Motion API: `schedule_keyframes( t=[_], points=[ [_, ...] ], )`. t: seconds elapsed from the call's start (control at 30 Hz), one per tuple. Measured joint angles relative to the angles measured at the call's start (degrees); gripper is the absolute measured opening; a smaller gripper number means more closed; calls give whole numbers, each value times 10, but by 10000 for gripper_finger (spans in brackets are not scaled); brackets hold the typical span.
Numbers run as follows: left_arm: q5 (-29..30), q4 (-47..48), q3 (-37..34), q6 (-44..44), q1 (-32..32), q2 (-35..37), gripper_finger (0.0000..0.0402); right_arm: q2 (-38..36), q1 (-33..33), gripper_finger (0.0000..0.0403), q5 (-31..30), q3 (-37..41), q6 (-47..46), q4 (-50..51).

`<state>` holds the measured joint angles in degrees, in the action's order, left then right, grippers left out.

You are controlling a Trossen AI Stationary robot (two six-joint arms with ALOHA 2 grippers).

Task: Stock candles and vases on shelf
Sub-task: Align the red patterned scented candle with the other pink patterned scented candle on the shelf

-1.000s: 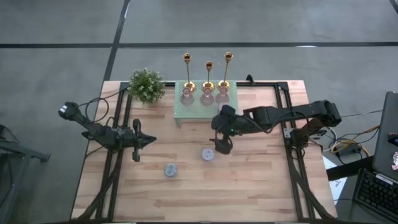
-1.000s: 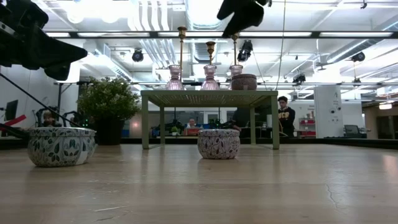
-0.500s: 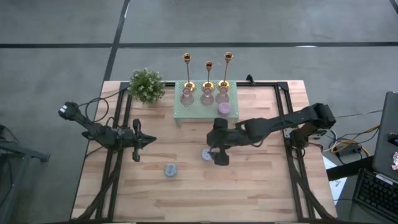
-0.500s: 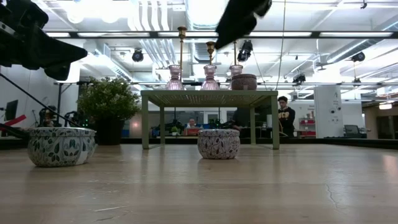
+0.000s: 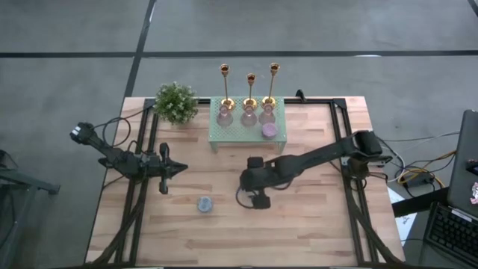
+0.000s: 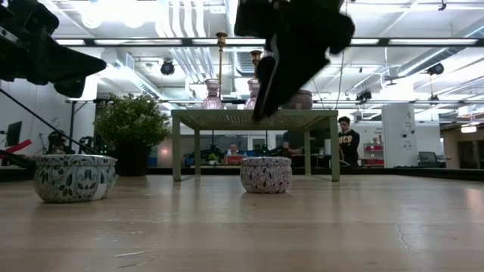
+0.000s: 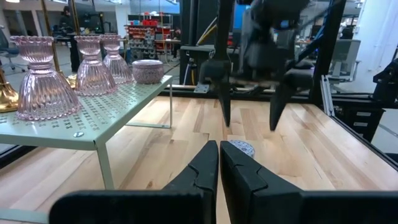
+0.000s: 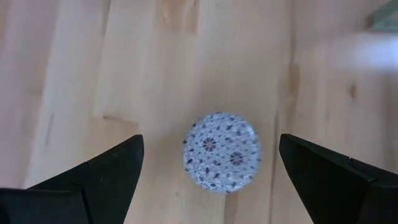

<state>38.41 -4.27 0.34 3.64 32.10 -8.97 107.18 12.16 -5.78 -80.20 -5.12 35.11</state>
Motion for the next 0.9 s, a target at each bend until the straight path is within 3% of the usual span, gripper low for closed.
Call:
schedule_keyframes(
  t=[0.5,0.9],
  points=[
    [0,0,0,0,0,0,21,79,-1,368,-7,-2,25,-19],
    [0,0,0,0,0,0,21,59,0,368,-1,1,24,-6]
  ],
)
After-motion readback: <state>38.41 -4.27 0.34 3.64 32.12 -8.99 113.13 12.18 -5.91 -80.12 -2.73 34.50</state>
